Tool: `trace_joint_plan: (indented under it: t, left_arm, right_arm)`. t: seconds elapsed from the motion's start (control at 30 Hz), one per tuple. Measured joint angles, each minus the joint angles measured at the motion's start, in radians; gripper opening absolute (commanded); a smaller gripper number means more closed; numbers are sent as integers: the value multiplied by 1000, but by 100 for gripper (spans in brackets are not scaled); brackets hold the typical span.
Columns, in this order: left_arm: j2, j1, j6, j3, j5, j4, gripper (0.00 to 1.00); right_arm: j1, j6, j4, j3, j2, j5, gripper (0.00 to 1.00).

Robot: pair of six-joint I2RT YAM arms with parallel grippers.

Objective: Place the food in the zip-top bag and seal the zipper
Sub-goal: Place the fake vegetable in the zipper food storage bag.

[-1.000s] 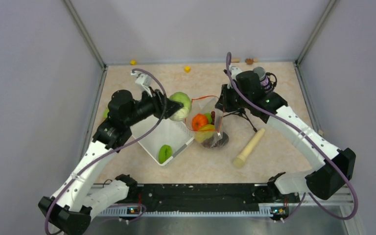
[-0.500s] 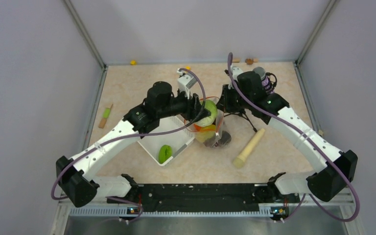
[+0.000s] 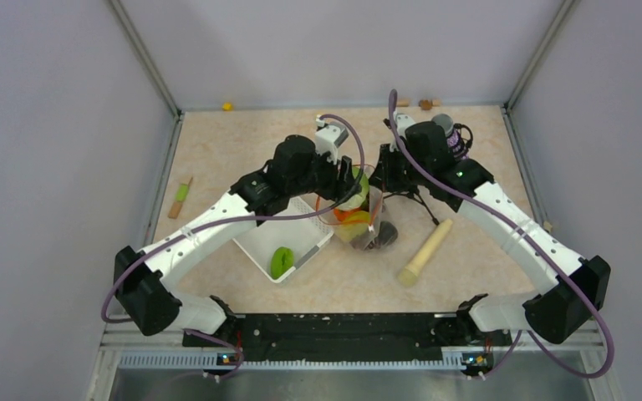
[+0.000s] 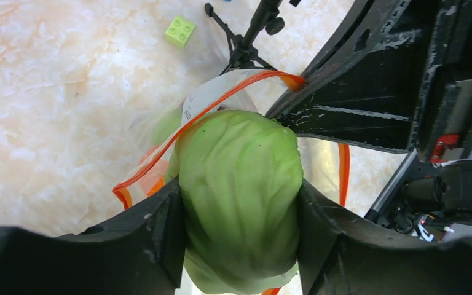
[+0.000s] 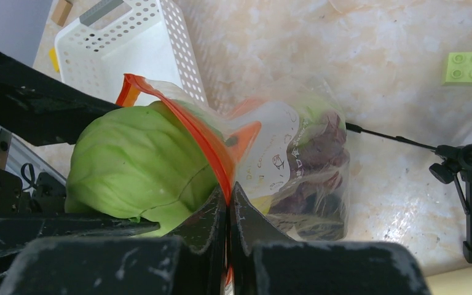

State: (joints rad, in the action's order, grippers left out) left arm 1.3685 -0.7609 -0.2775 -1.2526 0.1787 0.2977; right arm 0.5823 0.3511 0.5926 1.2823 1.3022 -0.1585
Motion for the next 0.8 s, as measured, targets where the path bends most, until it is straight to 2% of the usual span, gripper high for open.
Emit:
trace_joint_plan:
  t: [0.07,0.13,0.27,0.8]
  left_arm:
    - [15,-5,4,-15,-19,17,66]
    - [24,-8,10,-24,-32,26,78]
    - [30,-16,19,-35,-45,40,96]
    - [15,-62,18,-43,-64,63,97]
  right_arm:
    - [0,0,0,0,0,1,0]
    - [0,-1,0,0,0,1,0]
    - [0,-1,3,0,0,2,0]
    - [0,-1,3,0,0,-2,0]
